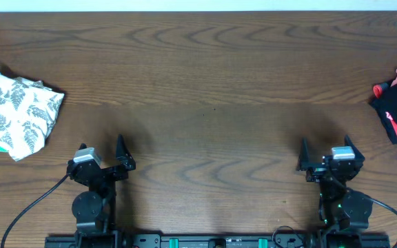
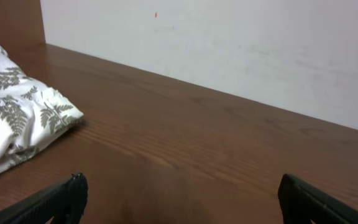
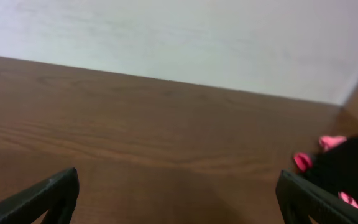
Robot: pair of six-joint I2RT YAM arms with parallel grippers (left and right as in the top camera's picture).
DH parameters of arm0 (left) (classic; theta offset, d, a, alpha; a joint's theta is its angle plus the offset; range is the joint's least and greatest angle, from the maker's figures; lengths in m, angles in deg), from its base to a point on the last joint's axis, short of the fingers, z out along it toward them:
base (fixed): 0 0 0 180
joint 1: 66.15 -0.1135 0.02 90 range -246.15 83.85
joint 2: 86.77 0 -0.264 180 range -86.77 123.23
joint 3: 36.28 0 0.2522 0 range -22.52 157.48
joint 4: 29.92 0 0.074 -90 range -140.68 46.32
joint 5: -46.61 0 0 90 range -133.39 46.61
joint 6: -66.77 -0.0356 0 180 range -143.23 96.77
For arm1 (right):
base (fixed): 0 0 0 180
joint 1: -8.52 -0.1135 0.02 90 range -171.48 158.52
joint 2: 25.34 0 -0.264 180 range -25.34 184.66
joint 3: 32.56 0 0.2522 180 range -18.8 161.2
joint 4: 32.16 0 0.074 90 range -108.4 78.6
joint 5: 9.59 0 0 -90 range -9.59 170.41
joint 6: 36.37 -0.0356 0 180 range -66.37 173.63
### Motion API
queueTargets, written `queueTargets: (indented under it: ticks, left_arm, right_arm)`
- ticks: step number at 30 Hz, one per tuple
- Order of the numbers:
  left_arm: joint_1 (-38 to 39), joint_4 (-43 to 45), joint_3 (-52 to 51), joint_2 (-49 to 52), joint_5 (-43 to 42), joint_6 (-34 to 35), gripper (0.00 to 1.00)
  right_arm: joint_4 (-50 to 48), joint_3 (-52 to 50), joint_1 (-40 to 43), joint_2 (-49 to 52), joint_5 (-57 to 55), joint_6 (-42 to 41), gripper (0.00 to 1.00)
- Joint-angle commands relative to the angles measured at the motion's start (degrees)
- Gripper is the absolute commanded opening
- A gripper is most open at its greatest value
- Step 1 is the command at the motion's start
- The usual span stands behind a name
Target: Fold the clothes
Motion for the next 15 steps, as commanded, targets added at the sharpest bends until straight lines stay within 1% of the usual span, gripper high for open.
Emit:
queueTargets:
  ticks: [1,3,6,12,15]
  left_arm:
    - [0.22,-1.6,1.31,0.11,0.04,3.08,0.98]
    - [0.22,-1.97,2.82,1.09,0.04,4.07,0.98]
    - [0.22,-4.39,7.32,4.5,0.04,4.39,0.98]
    - [0.22,-10.95,20.9,17.29,0.04,4.35,0.98]
    - [0.22,-16.57,29.38,25.38,0.04,4.31,0.98]
  right_arm:
    - [1.97,2.78,0.37,1.62,-2.49,-3.58,0.99]
    - [2.86,5.05,0.37,4.35,-3.04,-3.69,0.99]
    - [4.74,10.45,0.37,11.08,-4.68,-4.22,0.99]
    - [9.73,25.66,0.37,30.36,-4.7,-4.17,0.99]
    - [14.56,34.18,0.37,40.52,-4.52,-4.2,0.99]
